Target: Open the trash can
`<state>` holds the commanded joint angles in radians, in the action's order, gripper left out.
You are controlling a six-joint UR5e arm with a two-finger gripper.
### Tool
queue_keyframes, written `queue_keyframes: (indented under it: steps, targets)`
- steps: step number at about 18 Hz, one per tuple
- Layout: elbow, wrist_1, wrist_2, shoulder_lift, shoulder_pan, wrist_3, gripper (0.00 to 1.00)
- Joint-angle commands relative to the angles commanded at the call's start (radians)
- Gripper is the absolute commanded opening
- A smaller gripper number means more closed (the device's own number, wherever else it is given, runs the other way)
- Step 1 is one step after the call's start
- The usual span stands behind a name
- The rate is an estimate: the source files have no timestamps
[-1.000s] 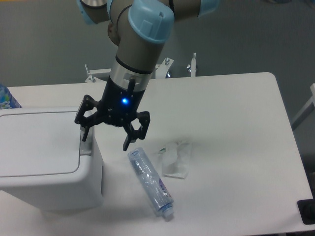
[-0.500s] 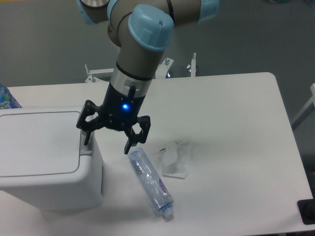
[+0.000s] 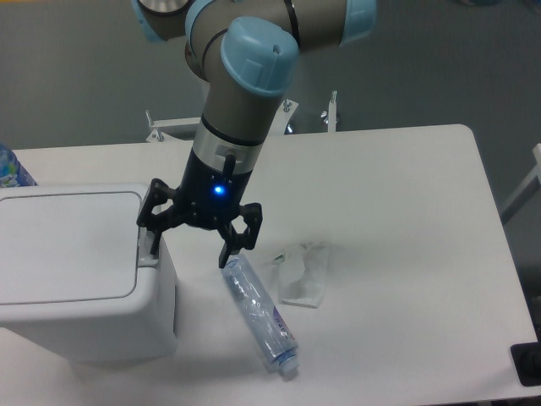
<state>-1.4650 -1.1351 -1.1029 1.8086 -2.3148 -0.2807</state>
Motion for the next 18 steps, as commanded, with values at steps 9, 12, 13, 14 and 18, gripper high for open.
queue_keyframes:
  steps: [9, 12, 13, 14, 18]
  targets:
    - [0.002, 0.0, 0.0, 0.0, 0.0, 0.0, 1.0]
    - [0.012, 0.002, 0.0, 0.0, 0.0, 0.0, 1.0]
    - [0.02, 0.009, 0.0, 0.0, -0.002, 0.0, 1.0]
    - [0.028, 0.026, 0.0, 0.0, -0.002, 0.002, 1.0]
    - [0.051, 0.081, 0.0, -0.008, -0.015, 0.002, 1.0]
